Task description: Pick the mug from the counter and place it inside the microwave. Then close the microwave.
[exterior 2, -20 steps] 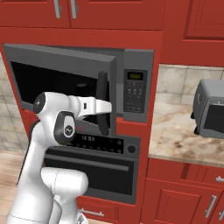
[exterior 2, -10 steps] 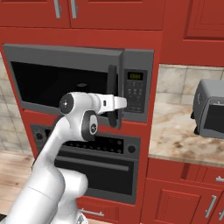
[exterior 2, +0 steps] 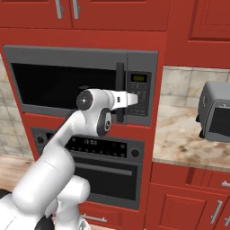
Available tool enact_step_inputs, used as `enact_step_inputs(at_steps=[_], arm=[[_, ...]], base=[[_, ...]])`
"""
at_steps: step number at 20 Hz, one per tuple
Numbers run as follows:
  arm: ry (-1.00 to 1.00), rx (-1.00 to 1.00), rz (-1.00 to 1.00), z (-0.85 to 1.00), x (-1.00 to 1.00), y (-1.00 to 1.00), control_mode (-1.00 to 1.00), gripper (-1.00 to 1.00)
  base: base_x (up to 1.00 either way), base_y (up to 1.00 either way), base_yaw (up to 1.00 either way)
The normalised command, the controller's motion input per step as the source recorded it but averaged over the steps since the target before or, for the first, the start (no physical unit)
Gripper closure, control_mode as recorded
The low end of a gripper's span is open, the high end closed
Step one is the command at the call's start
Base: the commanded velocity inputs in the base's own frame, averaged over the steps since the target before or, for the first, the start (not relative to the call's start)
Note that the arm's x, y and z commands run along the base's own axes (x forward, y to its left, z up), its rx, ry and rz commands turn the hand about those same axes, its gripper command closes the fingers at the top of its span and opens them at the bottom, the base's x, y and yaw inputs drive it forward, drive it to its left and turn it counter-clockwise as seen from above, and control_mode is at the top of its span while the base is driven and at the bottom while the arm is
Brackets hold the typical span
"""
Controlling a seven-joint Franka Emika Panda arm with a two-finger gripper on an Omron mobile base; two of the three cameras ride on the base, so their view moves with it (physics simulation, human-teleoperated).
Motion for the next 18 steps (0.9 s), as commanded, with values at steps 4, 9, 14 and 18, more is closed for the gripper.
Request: enact_step_inputs(at_steps=[4,9,14,18], arm=[[0.00,0.00,0.01,0.12,0.44,-0.02,-1.00,-1.00],[0.00,0.00,0.00,0.11,0.40,0.00,-1.00,-1.00],[0.00,0.00,0.00,0.10,0.33,0.00,-1.00,-1.00],[0.00,0.00,0.00,0.00,0.07,0.00,-1.00,-1.00]], base=[[0.00,0.00,0.00],[0.00,0.00,0.00],[0.00,0.00,0.00],[0.00,0.00,0.00]])
